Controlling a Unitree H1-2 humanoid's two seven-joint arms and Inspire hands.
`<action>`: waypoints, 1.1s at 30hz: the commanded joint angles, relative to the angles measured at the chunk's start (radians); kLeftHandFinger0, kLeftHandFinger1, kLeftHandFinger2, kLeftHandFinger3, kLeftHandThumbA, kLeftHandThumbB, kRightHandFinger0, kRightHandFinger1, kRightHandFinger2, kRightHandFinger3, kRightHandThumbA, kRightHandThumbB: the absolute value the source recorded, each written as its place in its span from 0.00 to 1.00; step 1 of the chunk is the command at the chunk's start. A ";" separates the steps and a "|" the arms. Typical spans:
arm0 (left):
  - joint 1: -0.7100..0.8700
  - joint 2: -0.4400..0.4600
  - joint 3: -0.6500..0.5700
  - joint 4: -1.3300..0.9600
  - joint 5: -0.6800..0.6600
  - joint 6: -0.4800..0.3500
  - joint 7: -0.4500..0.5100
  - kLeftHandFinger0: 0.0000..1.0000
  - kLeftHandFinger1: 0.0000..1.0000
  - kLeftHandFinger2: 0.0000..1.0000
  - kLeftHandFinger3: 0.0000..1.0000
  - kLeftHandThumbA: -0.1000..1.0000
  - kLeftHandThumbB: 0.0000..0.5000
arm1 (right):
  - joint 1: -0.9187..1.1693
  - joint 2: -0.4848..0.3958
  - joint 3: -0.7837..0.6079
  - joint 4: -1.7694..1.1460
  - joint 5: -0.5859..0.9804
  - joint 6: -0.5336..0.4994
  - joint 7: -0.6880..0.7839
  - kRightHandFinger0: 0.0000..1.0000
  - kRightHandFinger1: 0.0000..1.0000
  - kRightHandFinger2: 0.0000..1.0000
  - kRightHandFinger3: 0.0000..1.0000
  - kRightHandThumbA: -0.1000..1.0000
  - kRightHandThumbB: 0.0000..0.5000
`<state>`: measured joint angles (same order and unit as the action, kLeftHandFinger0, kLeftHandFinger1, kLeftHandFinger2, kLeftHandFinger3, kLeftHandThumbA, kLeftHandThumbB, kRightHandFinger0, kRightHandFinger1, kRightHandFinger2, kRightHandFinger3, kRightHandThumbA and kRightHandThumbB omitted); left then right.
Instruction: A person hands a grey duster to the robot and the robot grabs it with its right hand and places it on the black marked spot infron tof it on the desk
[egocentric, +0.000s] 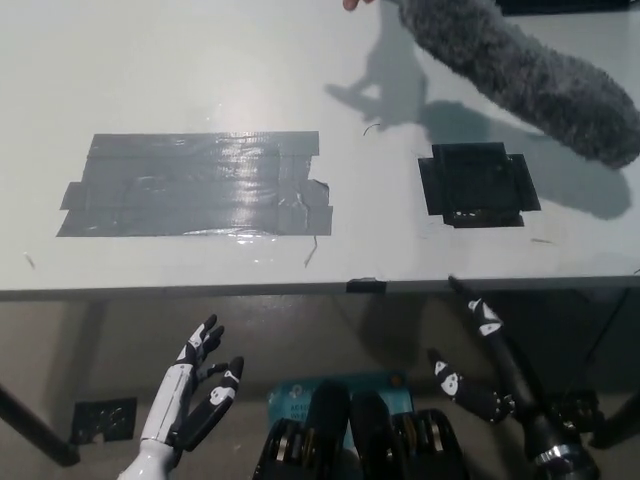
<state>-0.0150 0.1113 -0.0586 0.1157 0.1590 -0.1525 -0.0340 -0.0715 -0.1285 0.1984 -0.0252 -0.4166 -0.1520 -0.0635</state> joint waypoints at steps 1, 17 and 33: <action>-0.021 0.006 0.004 -0.003 0.012 -0.050 0.019 0.85 1.00 1.00 1.00 0.68 0.23 | 0.008 0.034 -0.055 -0.380 -0.304 0.017 -0.107 1.00 1.00 1.00 1.00 0.80 0.59; 0.004 0.002 -0.001 -0.009 0.009 -0.042 0.013 0.86 1.00 1.00 1.00 0.66 0.22 | -0.398 -0.024 -0.150 -0.448 -0.519 0.332 0.192 1.00 1.00 1.00 1.00 1.00 0.75; -0.004 0.005 -0.001 -0.013 0.015 -0.026 0.010 0.87 1.00 1.00 1.00 0.67 0.23 | -0.678 -0.035 -0.063 0.099 -0.495 0.429 0.160 1.00 1.00 1.00 1.00 1.00 0.93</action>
<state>-0.0123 0.1117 -0.0575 0.1317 0.1628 -0.1507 -0.0341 -0.6759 -0.1491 0.1200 0.0322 -0.9028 0.2289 0.0861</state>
